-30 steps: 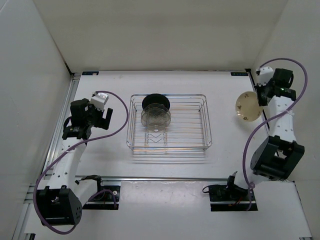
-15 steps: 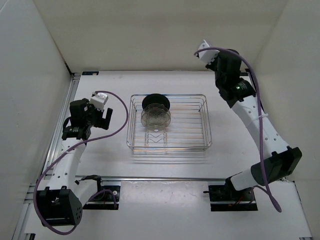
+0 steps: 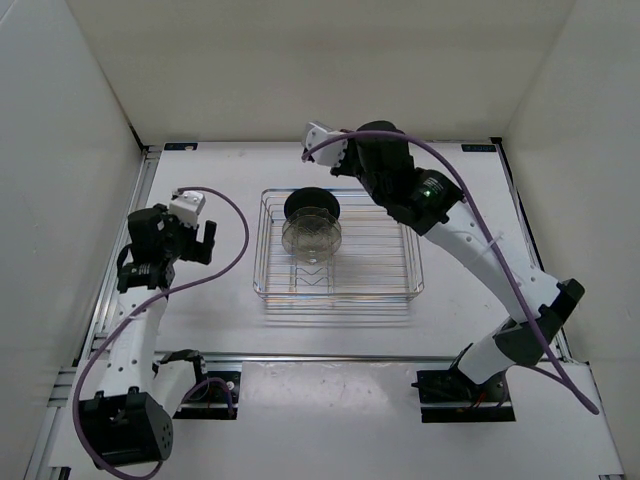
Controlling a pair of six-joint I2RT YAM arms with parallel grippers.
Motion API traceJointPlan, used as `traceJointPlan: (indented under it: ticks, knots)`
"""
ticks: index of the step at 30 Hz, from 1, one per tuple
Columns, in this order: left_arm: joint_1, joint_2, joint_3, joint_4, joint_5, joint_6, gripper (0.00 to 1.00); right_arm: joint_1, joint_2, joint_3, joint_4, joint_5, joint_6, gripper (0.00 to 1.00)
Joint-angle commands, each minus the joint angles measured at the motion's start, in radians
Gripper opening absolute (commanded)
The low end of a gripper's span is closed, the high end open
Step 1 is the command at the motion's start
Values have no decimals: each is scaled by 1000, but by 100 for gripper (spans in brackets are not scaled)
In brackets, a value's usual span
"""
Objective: Load the plates into the dish rack
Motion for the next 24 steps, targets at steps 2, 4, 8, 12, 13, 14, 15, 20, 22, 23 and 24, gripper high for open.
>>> traceJointPlan:
  ticks: [2, 4, 8, 12, 13, 14, 15, 20, 22, 23, 24]
  knots:
    - [81, -70, -41, -34, 69, 3, 100, 6, -28, -42, -108, -74, 174, 0]
    - [124, -96, -52, -34, 98, 14, 100, 6, -43, -79, -119, -100, 204, 0]
    - [199, -117, -87, -57, 180, 23, 100, 6, -65, -113, -166, -178, 278, 0]
    - [210, -117, -113, -66, 229, 14, 100, -15, -65, -71, -237, -271, 330, 0]
    - [210, -126, -114, -66, 240, 5, 100, -15, -65, -71, -237, -280, 341, 0]
    - [210, -126, -114, -66, 240, 4, 100, -15, -65, -71, -237, -280, 341, 0]
    - [210, -137, -114, -66, 250, 4, 100, -15, -65, -71, -237, -280, 341, 0]
    - [228, -146, -123, -77, 293, 14, 100, -15, -36, -48, -237, -324, 363, 0]
    - [261, -146, -123, -98, 342, 26, 100, -15, -25, -37, -237, -343, 363, 0]
    - [285, -146, -123, -98, 358, 26, 100, -6, -9, -27, -237, -357, 363, 0]
    - [296, -146, -123, -107, 384, 37, 100, -6, 6, -27, -237, -357, 373, 0]
